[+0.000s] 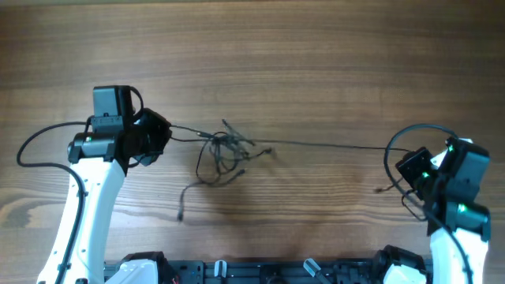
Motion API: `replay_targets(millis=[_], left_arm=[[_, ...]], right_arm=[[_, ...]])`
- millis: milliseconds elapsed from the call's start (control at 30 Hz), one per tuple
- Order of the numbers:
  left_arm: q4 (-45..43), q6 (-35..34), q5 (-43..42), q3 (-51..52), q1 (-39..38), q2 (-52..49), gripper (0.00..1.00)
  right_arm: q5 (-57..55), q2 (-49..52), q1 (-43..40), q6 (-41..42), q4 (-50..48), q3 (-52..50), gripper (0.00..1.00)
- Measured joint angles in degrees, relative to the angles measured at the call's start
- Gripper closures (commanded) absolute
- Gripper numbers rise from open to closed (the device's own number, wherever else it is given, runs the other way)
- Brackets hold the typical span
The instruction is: Untangle cables
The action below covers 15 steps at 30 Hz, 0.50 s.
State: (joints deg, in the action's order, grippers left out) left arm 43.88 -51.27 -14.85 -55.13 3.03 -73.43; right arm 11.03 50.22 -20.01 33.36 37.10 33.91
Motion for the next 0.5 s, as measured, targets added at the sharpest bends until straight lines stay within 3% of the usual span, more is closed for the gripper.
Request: replay_targets(millis=[67,100,167,300,400,500], left_arm=[[-4.1,1.0,-2.4,0.1,-0.5,0.0,0.96],[-7.4,3.1,-4.7,0.1,-1.2,0.0,0.96],[-12.3,9.1,-10.8,0.0,-4.3,0.0,0.96],[-13.9,19.1,-17.5,0.0,-11.5,0.0,0.96],[-14.4,23.6,-19.5,0.0,-16.2,0.0,0.96],[-17.7,25.6,-20.2,0.0,-20.7,0.0,0.94]], right_arm=[[2.9,4.6,-0.2,-0.3,-0.3,0.0,0.34],[5.2,7.7,-0.4,-0.7,-0.7,0.0,0.11],[10.5,12.8,-0.5,-3.0,-1.8,0.0,0.07],[27.1,22.2,0.1,-13.1,-4.9,0.0,0.07],[41.7,27.1,2.9,-23.1,-7.1,0.0,0.09],[49.2,28.7,7.0,-28.2,-9.9,0.0,0.11]])
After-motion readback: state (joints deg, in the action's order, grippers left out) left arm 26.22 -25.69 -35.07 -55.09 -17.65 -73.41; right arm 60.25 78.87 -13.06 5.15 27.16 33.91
